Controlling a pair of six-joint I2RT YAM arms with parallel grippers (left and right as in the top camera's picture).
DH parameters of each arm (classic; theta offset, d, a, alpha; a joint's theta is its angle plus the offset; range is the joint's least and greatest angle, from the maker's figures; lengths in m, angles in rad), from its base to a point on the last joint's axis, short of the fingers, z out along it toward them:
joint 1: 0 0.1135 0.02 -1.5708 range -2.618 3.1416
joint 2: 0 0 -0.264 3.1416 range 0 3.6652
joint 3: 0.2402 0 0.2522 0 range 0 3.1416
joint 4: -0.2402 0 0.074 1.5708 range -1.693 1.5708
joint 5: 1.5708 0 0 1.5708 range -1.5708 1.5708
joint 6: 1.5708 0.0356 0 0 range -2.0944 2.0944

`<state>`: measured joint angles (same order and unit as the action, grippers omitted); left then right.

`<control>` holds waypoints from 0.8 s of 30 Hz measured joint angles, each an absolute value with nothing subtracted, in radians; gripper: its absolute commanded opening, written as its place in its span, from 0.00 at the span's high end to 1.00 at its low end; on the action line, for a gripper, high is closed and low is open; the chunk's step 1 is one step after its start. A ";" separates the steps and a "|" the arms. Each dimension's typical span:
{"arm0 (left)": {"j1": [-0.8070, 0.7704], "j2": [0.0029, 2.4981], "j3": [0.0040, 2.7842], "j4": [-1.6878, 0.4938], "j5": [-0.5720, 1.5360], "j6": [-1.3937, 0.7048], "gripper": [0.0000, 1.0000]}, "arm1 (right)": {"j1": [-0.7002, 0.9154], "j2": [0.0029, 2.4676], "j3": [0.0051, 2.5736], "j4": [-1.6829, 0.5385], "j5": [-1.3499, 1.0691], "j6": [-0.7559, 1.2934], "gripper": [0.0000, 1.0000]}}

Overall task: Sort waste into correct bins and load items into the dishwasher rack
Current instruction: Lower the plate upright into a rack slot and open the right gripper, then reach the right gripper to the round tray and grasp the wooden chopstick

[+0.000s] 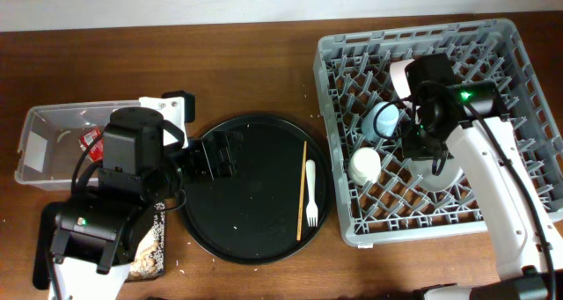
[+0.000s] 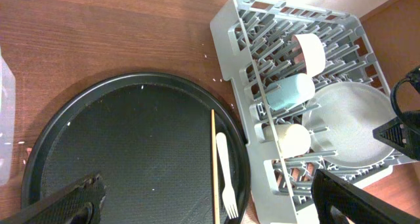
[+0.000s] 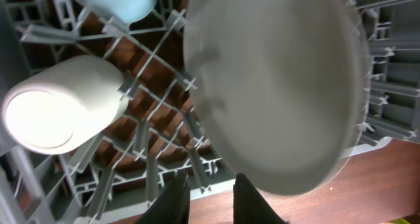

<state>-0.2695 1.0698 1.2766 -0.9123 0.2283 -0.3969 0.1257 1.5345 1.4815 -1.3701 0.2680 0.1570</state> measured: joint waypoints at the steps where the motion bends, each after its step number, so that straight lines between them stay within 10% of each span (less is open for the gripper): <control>1: -0.270 1.070 1.277 -0.912 0.228 -0.397 0.01 | 0.113 1.534 1.481 -1.365 0.279 0.159 0.77; 10: -0.270 1.070 1.277 -0.912 0.228 -0.397 0.01 | 0.033 1.536 1.617 -1.401 0.126 0.163 0.68; 14: -0.270 1.070 1.277 -0.912 0.228 -0.397 0.01 | 0.046 1.515 1.672 -1.415 -0.206 0.157 0.01; 17: -0.270 1.070 1.277 -0.912 0.228 -0.397 0.01 | 0.072 1.515 1.672 -1.414 -0.390 0.156 0.01; 24: -0.270 1.070 1.277 -0.912 0.228 -0.397 0.01 | 0.308 1.535 1.672 -1.401 -0.423 0.226 0.36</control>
<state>-0.2695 1.0698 1.2766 -0.9123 0.2283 -0.3969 0.3077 1.5352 1.6718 -1.4014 -0.4229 0.2256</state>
